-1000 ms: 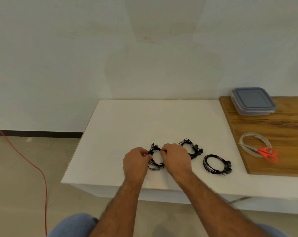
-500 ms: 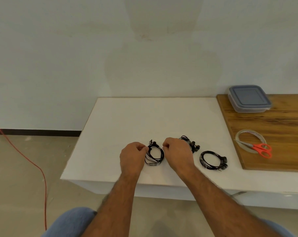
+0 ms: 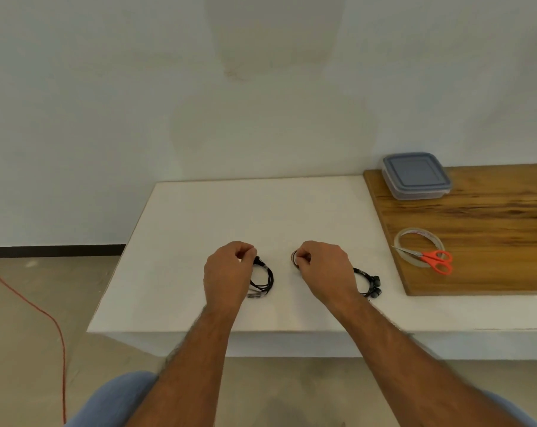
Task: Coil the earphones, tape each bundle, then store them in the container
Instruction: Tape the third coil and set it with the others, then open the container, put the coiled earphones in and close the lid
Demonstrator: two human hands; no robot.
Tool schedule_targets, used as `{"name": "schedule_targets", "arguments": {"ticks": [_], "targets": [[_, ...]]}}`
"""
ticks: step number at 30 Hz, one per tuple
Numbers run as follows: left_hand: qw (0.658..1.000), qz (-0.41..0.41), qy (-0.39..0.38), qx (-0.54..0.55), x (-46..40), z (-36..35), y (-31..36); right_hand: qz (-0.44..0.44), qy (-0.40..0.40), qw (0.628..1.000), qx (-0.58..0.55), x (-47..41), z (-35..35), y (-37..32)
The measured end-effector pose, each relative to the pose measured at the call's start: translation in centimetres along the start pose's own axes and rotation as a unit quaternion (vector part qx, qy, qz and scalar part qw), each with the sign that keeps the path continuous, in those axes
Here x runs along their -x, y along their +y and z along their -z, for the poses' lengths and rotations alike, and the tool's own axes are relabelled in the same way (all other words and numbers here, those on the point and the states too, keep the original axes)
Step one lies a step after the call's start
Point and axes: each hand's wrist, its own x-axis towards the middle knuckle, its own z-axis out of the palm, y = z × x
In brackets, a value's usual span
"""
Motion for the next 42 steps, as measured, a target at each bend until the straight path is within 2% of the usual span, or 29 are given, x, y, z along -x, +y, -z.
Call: {"name": "schedule_targets", "arguments": {"ticks": [8,15,22,26,31,38,42], "targets": [[0.996,-0.066,-0.047,0.041,1.0,-2.5,4.0,-0.033,0.067,0.996,-0.053,1.0,4.9,4.1],[0.986,-0.047,-0.118,0.107,0.4,-7.1,7.5,-0.063,0.163,0.977,-0.124,-1.2,10.8,9.1],[0.961,-0.046,-0.176,0.209,-2.7,-13.8,15.7,-0.133,0.247,0.95,-0.139,-5.8,15.2,16.9],[0.96,-0.042,-0.191,0.202,-4.9,-18.7,18.9,-0.159,0.248,0.946,-0.135,-8.6,16.1,21.3],[0.968,-0.036,-0.183,0.168,-7.5,-23.6,21.6,-0.189,0.245,0.932,-0.188,-12.1,16.7,24.7],[0.96,0.027,-0.219,0.172,-9.1,-27.3,22.8,-0.205,0.184,0.908,-0.317,-15.7,15.4,26.5],[0.951,0.036,-0.249,0.18,-8.9,-27.9,23.0,-0.201,0.16,0.918,-0.303,-16.4,14.6,25.8]]}}
